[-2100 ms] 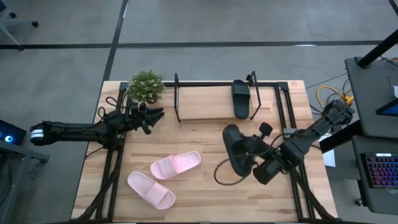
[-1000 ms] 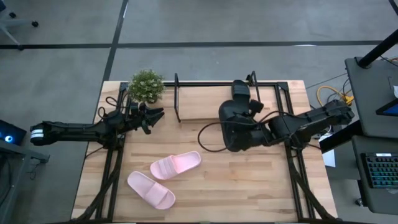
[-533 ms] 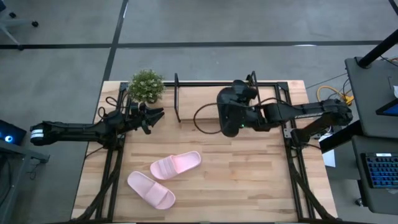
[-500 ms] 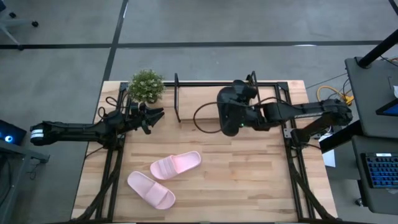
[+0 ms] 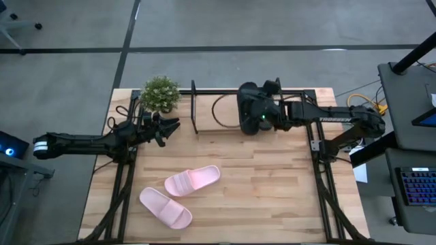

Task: Pick and place slides into the shelf
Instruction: Put the black slipper on the shelf

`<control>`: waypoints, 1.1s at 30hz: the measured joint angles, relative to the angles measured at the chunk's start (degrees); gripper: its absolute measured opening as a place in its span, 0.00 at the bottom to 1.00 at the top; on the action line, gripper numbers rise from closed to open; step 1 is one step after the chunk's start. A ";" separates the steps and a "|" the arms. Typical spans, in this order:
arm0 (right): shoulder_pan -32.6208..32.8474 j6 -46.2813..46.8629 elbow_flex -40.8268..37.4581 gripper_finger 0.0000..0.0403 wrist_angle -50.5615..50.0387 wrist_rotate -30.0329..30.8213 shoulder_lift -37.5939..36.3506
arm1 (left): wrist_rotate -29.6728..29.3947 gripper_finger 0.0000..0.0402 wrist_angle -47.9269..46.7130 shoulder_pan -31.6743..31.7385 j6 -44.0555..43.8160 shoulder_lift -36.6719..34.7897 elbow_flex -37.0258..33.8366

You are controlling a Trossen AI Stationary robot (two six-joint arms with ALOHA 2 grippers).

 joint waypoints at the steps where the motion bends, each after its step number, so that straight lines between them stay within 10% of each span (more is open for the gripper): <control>1: -0.82 -0.91 0.00 0.02 0.58 -0.69 0.00 | 0.00 0.36 0.00 -0.02 -0.02 -0.02 0.00; 33: -10.64 -13.09 0.37 0.02 9.15 -8.02 12.33 | 0.00 0.36 -0.10 -0.01 -0.13 0.00 0.00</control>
